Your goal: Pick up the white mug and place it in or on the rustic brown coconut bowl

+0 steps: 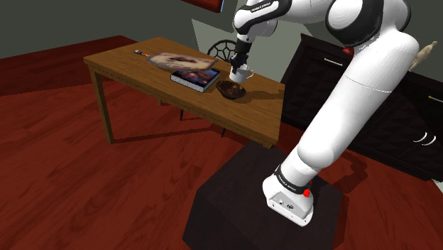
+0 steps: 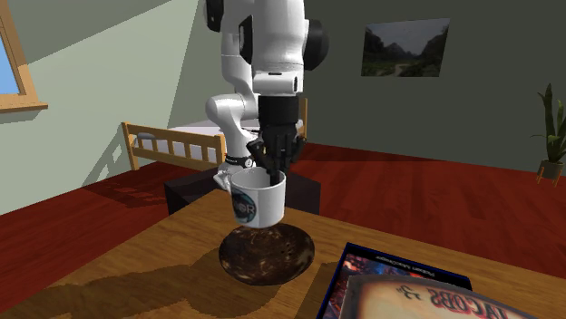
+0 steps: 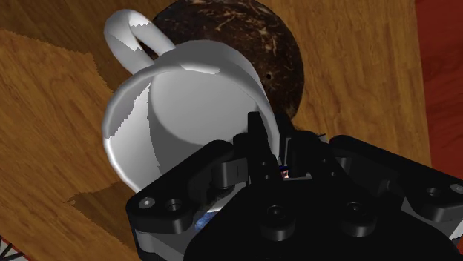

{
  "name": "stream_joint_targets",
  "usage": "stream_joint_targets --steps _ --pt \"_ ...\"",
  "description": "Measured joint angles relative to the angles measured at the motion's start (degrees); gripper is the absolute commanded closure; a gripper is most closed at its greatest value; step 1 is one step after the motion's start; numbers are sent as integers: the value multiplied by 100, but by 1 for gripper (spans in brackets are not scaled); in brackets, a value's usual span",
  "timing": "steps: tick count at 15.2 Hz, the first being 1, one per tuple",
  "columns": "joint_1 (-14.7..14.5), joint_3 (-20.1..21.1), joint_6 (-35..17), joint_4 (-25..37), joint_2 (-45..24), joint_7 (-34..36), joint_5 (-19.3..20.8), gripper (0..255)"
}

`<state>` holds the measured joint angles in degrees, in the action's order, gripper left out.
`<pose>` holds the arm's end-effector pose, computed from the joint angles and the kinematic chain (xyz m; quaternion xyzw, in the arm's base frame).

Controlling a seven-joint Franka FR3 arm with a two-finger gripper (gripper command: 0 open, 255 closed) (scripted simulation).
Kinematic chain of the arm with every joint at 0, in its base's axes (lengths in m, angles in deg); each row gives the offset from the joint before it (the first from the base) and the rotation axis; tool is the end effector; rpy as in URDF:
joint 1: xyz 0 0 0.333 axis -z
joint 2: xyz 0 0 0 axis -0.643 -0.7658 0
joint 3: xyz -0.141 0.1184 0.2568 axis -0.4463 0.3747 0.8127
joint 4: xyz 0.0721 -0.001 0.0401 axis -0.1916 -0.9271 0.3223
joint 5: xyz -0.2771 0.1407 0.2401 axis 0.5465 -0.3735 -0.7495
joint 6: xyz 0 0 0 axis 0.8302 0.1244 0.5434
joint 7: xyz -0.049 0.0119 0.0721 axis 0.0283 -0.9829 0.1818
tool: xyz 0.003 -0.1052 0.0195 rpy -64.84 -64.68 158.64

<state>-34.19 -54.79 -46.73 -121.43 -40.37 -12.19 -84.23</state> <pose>0.5150 -0.2592 0.4258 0.9987 -0.0378 0.0206 0.0266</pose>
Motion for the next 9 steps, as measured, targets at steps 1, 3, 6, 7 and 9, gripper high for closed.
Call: stream_joint_targets --steps 1,3,6,7,9 --pt "-2 3 -62 -42 -22 4 -8 255" --pt "-1 9 -220 -136 -91 -6 -38 255" --pt "13 10 -427 -239 -201 -43 -88 255" --pt "14 12 -511 -299 -227 -49 -100 255" --pt "20 20 -641 -347 -316 -69 -141 255"
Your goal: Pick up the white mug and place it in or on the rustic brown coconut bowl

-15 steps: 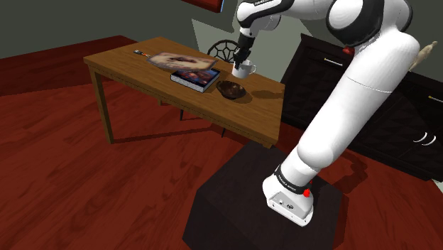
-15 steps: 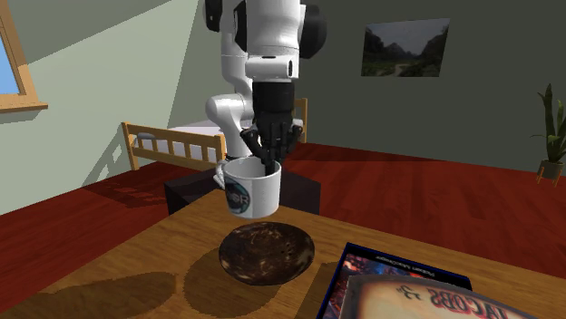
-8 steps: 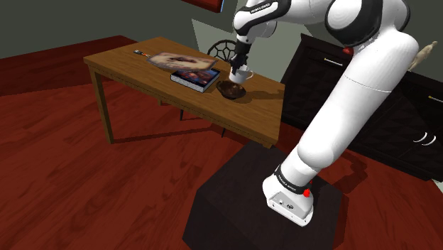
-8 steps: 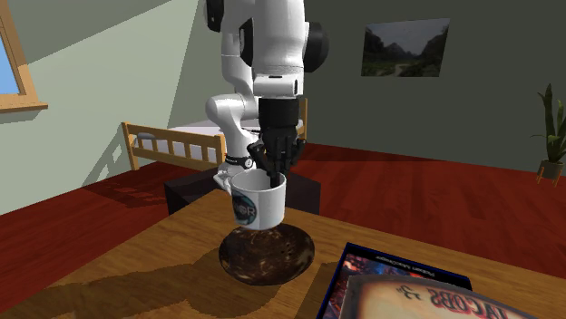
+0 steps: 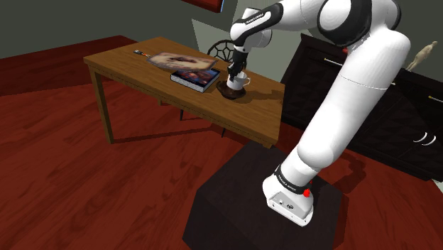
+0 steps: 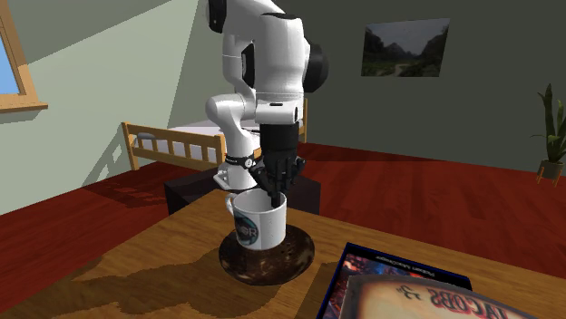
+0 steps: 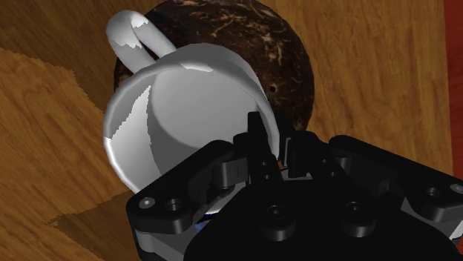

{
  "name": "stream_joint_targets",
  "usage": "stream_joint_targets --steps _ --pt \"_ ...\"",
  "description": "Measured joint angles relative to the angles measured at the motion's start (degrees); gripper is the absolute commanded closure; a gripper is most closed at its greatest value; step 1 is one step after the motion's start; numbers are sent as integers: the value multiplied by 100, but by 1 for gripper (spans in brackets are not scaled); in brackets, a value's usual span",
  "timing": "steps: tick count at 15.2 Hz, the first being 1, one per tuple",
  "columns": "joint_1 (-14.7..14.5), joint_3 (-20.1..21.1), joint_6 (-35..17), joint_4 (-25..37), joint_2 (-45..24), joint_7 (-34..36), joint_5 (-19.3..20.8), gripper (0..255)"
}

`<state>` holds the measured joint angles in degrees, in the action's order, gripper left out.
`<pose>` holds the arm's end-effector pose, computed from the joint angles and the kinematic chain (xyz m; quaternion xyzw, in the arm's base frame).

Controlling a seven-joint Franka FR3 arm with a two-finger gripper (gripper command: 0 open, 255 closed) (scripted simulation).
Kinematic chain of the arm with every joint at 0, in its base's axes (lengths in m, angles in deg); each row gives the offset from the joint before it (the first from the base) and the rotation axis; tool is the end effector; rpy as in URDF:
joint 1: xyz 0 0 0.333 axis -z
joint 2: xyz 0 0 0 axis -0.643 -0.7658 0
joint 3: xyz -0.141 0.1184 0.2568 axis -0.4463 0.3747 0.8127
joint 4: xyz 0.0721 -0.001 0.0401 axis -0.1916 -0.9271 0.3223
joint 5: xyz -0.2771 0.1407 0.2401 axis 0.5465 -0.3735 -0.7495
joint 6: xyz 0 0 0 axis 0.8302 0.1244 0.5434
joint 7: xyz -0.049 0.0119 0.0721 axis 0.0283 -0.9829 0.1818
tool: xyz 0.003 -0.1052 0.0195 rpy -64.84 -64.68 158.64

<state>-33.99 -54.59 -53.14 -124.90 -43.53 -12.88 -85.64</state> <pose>0.5161 -0.2583 0.3784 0.9987 -0.0379 0.0206 0.0266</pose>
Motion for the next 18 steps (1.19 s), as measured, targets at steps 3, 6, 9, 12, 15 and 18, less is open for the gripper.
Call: stream_joint_targets --steps 3,6,9,12,15,18 --pt "10 8 -194 -102 -98 -31 -48 255" --pt "17 10 -268 -140 -136 -47 -68 255" --pt "20 10 -276 -138 -145 -52 -73 255" --pt "20 10 -278 -137 -146 -53 -73 0" --pt "20 10 -278 -137 -146 -53 -73 0" --pt "14 5 -187 -92 -94 -37 -47 0"
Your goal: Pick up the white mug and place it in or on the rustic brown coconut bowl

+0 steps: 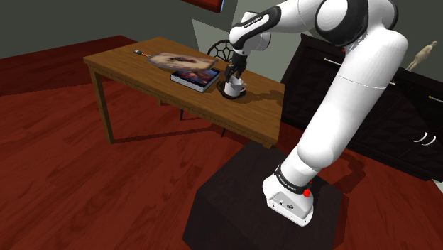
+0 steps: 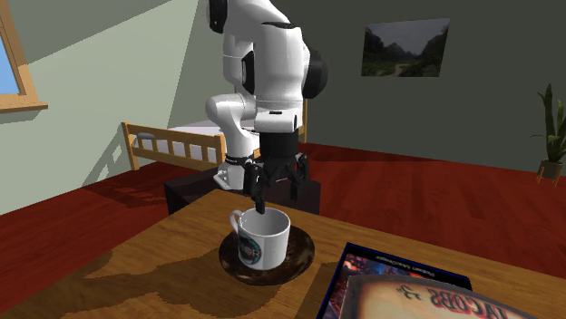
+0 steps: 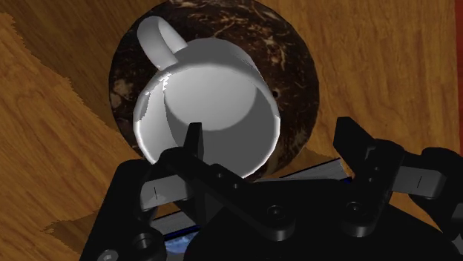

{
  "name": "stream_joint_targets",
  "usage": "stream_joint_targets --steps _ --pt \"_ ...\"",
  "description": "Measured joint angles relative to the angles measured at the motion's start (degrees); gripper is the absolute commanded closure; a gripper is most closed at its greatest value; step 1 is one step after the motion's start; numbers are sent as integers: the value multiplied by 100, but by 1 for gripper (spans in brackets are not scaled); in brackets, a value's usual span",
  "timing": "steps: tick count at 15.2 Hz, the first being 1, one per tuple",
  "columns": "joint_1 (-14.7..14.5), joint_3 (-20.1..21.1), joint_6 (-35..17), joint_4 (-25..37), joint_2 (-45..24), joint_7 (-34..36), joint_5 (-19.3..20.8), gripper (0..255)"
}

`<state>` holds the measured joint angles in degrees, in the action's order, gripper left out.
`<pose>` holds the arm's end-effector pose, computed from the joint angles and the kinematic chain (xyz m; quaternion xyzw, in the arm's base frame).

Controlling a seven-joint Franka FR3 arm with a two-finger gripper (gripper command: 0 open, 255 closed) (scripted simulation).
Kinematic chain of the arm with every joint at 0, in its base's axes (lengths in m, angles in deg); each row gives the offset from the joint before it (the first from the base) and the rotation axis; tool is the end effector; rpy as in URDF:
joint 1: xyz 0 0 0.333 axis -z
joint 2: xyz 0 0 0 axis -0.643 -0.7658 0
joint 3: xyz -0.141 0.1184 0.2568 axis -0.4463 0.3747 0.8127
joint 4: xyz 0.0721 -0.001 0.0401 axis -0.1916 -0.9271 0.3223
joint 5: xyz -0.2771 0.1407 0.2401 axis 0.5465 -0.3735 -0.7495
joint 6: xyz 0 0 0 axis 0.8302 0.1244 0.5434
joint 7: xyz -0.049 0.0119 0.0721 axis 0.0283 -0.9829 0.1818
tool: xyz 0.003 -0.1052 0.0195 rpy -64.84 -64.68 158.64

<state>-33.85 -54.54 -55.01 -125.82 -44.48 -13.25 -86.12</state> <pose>0.5155 -0.2589 0.3653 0.9987 -0.0379 0.0211 0.0268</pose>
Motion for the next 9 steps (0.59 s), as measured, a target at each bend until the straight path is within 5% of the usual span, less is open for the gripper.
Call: stream_joint_targets --steps 9 --pt "-46 -18 566 227 361 117 169 0"
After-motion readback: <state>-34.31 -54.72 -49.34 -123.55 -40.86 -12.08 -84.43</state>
